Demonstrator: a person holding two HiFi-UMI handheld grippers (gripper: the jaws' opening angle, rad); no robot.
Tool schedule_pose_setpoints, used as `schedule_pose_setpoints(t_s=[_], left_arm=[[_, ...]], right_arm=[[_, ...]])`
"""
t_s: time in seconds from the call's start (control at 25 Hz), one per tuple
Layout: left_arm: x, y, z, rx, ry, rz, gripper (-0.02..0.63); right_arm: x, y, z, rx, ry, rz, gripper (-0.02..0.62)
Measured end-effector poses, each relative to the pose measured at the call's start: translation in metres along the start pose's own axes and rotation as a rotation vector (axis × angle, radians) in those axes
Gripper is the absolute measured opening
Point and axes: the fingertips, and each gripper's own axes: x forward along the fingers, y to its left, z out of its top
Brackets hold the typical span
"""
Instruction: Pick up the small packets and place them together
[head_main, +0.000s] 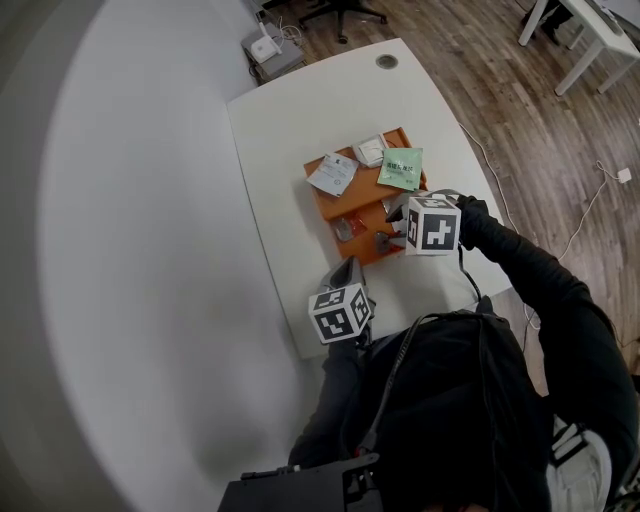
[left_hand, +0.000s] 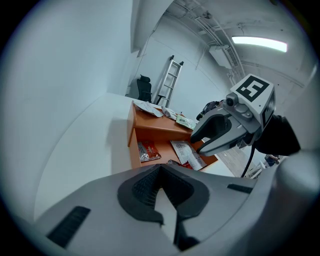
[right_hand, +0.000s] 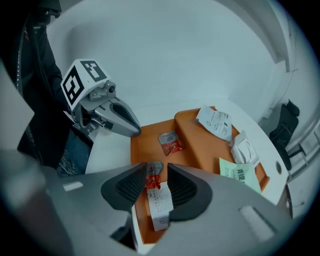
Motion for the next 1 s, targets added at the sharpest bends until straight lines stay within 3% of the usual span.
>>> schedule_pose_setpoints(t_s=[0.48, 1.0], left_arm=[[0.001, 0.001, 0.000, -0.002, -0.002, -0.003, -0.005], [-0.001, 0.000, 0.000, 0.002, 0.003, -0.009, -0.005]], right_arm=[[0.051, 0.006, -0.019, 0.015, 0.146, 0.120, 0.127], [0.067, 0.001, -0.026, 0.064, 0.178, 0.116, 0.124]])
